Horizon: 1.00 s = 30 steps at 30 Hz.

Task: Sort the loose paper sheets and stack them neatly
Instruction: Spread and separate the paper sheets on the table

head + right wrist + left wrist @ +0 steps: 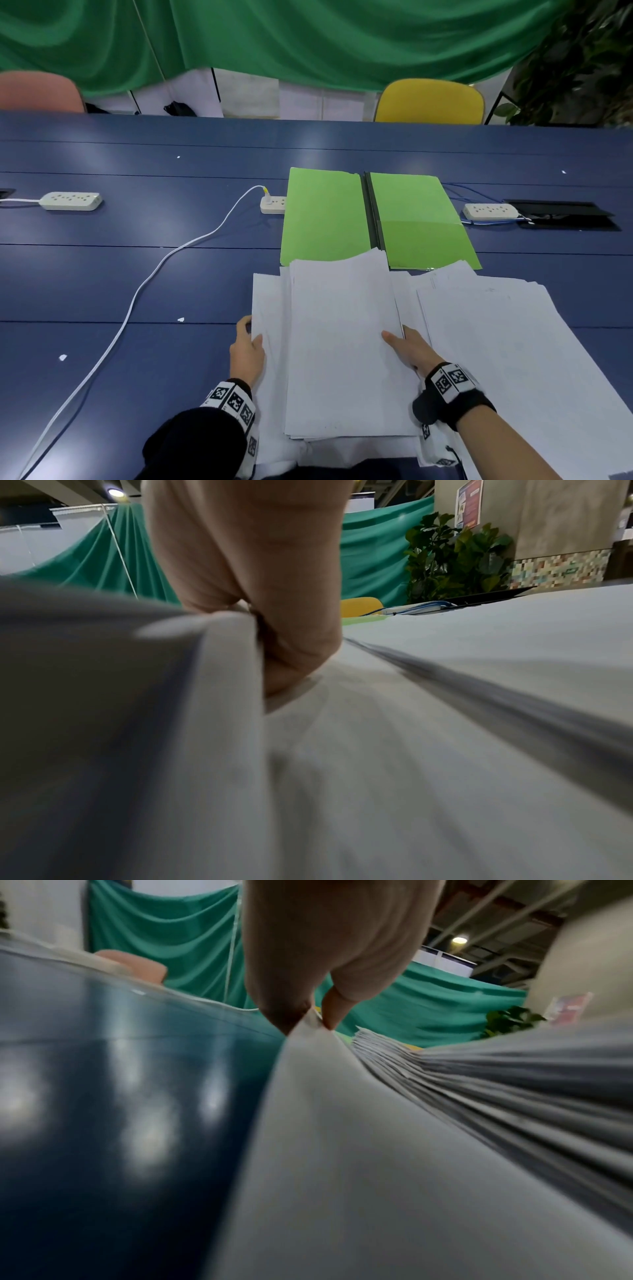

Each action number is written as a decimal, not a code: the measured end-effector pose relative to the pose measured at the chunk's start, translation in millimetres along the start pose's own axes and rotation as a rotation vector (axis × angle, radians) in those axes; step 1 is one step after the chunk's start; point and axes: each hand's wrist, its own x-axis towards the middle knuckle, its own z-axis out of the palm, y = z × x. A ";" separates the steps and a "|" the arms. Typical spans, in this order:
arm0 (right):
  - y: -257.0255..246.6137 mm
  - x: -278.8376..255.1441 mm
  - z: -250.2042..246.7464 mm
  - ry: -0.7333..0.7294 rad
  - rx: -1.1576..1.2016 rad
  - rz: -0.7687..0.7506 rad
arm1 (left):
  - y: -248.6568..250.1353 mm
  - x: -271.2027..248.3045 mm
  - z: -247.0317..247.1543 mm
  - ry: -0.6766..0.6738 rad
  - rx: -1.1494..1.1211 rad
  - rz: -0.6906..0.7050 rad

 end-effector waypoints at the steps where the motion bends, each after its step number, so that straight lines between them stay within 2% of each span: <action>1: -0.7 -1.7 0.4 0.007 0.000 -0.015 | -3.5 3.1 -2.1 -0.011 -0.063 -0.057; 4: -4.3 -8.1 4.4 0.023 -0.023 -0.100 | -15.9 11.1 -4.1 -0.056 -0.188 -0.165; 7: -5.4 -13.8 17.0 -0.038 -0.090 -0.162 | -11.5 14.2 -3.1 -0.066 -0.275 -0.233; 9: -2.4 -13.1 31.5 -0.079 -0.123 -0.168 | -4.6 12.2 -3.8 -0.146 -0.304 -0.292; 10: -4.1 -13.8 38.6 -0.087 -0.129 -0.170 | -3.2 12.6 -4.0 -0.195 -0.342 -0.269; 13: -12.5 -12.3 51.5 -0.084 -0.154 -0.158 | 2.2 7.6 -4.6 -0.292 -0.235 -0.116; 15: -17.4 -12.3 51.8 -0.094 -0.181 -0.143 | 8.3 0.6 -3.7 -0.214 -0.097 -0.048; 18: -19.0 -8.1 47.5 -0.082 -0.189 -0.154 | 34.4 -14.1 -12.8 -0.141 -0.146 0.127; 23: -41.4 -6.2 35.6 -0.051 0.226 -0.200 | 85.7 -37.1 -62.0 -0.116 -0.266 0.420; 27: -82.5 -13.9 24.9 -0.171 0.360 -0.270 | 125.7 -52.5 -95.5 -0.115 -0.229 0.659; 30: -115.8 -20.7 16.6 -0.241 0.571 -0.304 | 152.6 -58.3 -112.0 -0.080 -0.252 0.779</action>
